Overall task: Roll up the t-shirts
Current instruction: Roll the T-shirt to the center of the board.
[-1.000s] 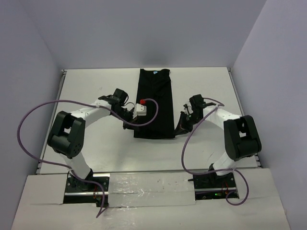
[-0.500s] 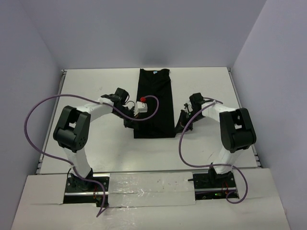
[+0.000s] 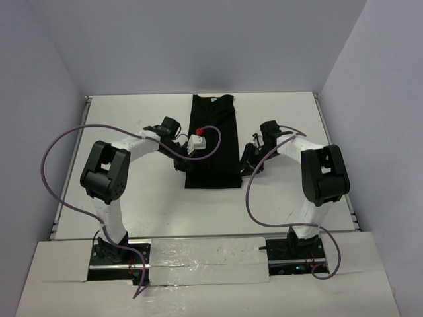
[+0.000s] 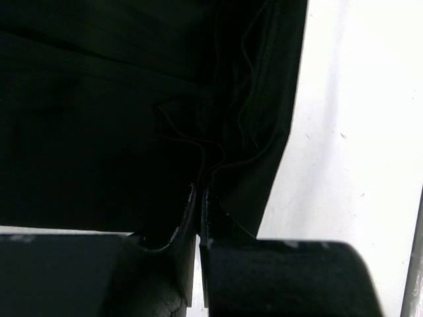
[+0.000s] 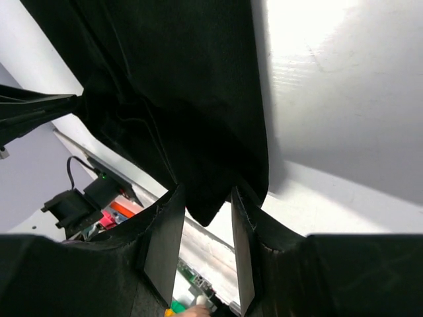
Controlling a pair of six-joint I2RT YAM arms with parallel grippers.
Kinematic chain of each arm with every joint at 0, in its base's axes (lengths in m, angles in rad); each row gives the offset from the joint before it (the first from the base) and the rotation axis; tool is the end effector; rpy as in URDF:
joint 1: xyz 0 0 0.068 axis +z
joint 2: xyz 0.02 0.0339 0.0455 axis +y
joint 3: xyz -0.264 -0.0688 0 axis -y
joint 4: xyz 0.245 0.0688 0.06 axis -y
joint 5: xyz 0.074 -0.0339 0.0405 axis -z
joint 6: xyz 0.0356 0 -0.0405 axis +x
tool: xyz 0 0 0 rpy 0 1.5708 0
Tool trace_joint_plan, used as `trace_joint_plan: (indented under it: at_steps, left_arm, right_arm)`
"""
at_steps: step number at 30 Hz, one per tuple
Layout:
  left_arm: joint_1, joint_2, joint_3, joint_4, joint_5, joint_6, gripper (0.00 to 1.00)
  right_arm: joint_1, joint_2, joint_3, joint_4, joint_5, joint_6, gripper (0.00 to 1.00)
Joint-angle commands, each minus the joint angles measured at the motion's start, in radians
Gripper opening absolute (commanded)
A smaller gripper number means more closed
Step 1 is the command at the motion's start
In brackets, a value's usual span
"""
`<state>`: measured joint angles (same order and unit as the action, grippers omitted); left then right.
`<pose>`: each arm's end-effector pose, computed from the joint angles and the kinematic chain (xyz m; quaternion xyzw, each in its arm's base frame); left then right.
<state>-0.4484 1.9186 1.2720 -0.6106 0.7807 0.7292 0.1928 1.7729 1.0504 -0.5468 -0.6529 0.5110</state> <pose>0.3246 -0.1840 0.1675 0.5567 0.7266 -0.3519 0.1956 0.3166 0.0838 0.1575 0.1008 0.9322 0.3466 0.0242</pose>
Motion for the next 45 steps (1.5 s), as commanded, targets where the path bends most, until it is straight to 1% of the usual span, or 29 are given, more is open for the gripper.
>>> trace_joint_plan:
  at_steps: [1, 6, 8, 10, 11, 12, 13, 14, 15, 16, 17, 18, 20, 23, 24, 26, 28, 29, 30, 33, 35, 37, 38, 39, 40, 41, 42, 43, 45]
  left_arm:
    - [0.014, 0.039, 0.062, -0.029, 0.009, -0.031, 0.11]
    - [0.020, 0.031, 0.058, -0.021, 0.020, -0.034, 0.11]
    - [0.022, 0.028, 0.055, -0.026, 0.023, -0.034, 0.11]
    - [0.025, 0.028, 0.053, -0.035, 0.025, -0.025, 0.12]
    - [0.027, 0.028, 0.052, -0.041, 0.022, -0.024, 0.12]
    - [0.027, 0.026, 0.047, -0.041, 0.019, -0.024, 0.13]
    - [0.028, 0.026, 0.047, -0.043, 0.015, -0.024, 0.14]
    - [0.028, 0.026, 0.046, -0.041, 0.011, -0.025, 0.17]
    - [0.028, 0.025, 0.047, -0.038, 0.005, -0.031, 0.21]
    - [0.028, 0.028, 0.049, -0.035, 0.000, -0.040, 0.26]
    - [0.028, 0.026, 0.052, -0.031, -0.004, -0.051, 0.35]
    - [0.030, 0.028, 0.061, -0.026, -0.017, -0.075, 0.38]
    - [0.033, 0.025, 0.066, -0.015, -0.032, -0.112, 0.45]
    - [0.040, 0.013, 0.072, -0.018, -0.055, -0.142, 0.55]
    - [0.042, 0.007, 0.073, -0.015, -0.069, -0.161, 0.57]
    - [0.045, -0.003, 0.075, -0.003, -0.118, -0.189, 0.60]
    - [0.047, -0.013, 0.082, 0.018, -0.162, -0.255, 0.62]
    - [0.047, -0.018, 0.090, 0.029, -0.207, -0.273, 0.64]
    - [0.047, -0.020, 0.108, 0.035, -0.231, -0.310, 0.64]
    - [0.047, -0.038, 0.168, 0.046, -0.313, -0.349, 0.65]
    - [0.045, -0.078, 0.200, 0.045, -0.317, -0.332, 0.65]
    - [0.028, -0.147, 0.213, 0.035, -0.293, -0.257, 0.64]
    - [-0.008, -0.176, 0.199, 0.031, -0.279, -0.216, 0.64]
    - [-0.035, -0.249, 0.135, 0.035, -0.268, -0.117, 0.63]
    - [-0.070, -0.291, 0.083, 0.046, -0.273, -0.062, 0.63]
    - [-0.149, -0.332, 0.026, 0.063, -0.282, -0.015, 0.62]
    - [-0.189, -0.414, -0.106, 0.096, -0.302, 0.080, 0.62]
    - [-0.267, -0.453, -0.176, 0.119, -0.313, 0.119, 0.62]
    - [-0.317, -0.524, -0.337, 0.196, -0.333, 0.195, 0.64]
  right_arm:
    - [-0.029, -0.029, 0.077, 0.007, 0.036, 0.003, 0.43]
    - [-0.038, -0.119, 0.178, -0.024, 0.124, -0.058, 0.45]
    - [-0.035, -0.147, 0.189, -0.025, 0.148, -0.098, 0.45]
    - [-0.024, -0.199, 0.172, -0.018, 0.170, -0.123, 0.43]
    - [0.003, -0.216, 0.160, -0.009, 0.179, -0.149, 0.40]
    - [0.025, -0.228, 0.127, -0.001, 0.176, -0.164, 0.32]
    - [0.052, -0.245, 0.108, 0.004, 0.177, -0.176, 0.27]
    - [0.116, -0.247, 0.091, 0.013, 0.183, -0.184, 0.22]
    - [0.149, -0.245, 0.056, 0.042, 0.187, -0.180, 0.12]
    - [0.178, -0.234, 0.040, 0.060, 0.188, -0.171, 0.08]
    - [0.232, -0.222, 0.031, 0.097, 0.191, -0.140, 0.06]
    - [0.252, -0.207, 0.027, 0.113, 0.194, -0.126, 0.02]
    - [0.283, -0.150, 0.040, 0.148, 0.205, -0.089, 0.00]
    - [0.298, -0.086, 0.033, 0.221, 0.184, -0.031, 0.00]
    - [0.298, -0.069, 0.034, 0.225, 0.200, -0.025, 0.00]
    - [0.298, -0.021, 0.042, 0.212, 0.229, -0.026, 0.00]
    - [0.297, 0.003, 0.045, 0.205, 0.281, -0.028, 0.00]
    - [0.297, 0.016, 0.057, 0.179, 0.297, -0.029, 0.00]
    - [0.298, 0.038, 0.062, 0.168, 0.311, -0.034, 0.00]
    - [0.297, 0.046, 0.065, 0.165, 0.320, -0.043, 0.00]
    - [0.297, 0.005, 0.051, 0.198, 0.314, -0.045, 0.00]
    - [0.287, -0.047, 0.045, 0.211, 0.312, -0.046, 0.01]
    - [0.281, -0.064, 0.048, 0.209, 0.315, -0.045, 0.03]
    - [0.272, -0.079, 0.046, 0.208, 0.317, -0.043, 0.04]
    - [0.264, -0.113, 0.042, 0.208, 0.315, -0.040, 0.06]
    - [0.242, -0.130, 0.028, 0.208, 0.314, -0.037, 0.09]
    - [0.232, -0.147, 0.019, 0.208, 0.308, -0.039, 0.11]
    - [0.224, -0.186, -0.006, 0.208, 0.308, -0.043, 0.13]
    - [0.214, -0.230, -0.030, 0.208, 0.323, -0.054, 0.18]
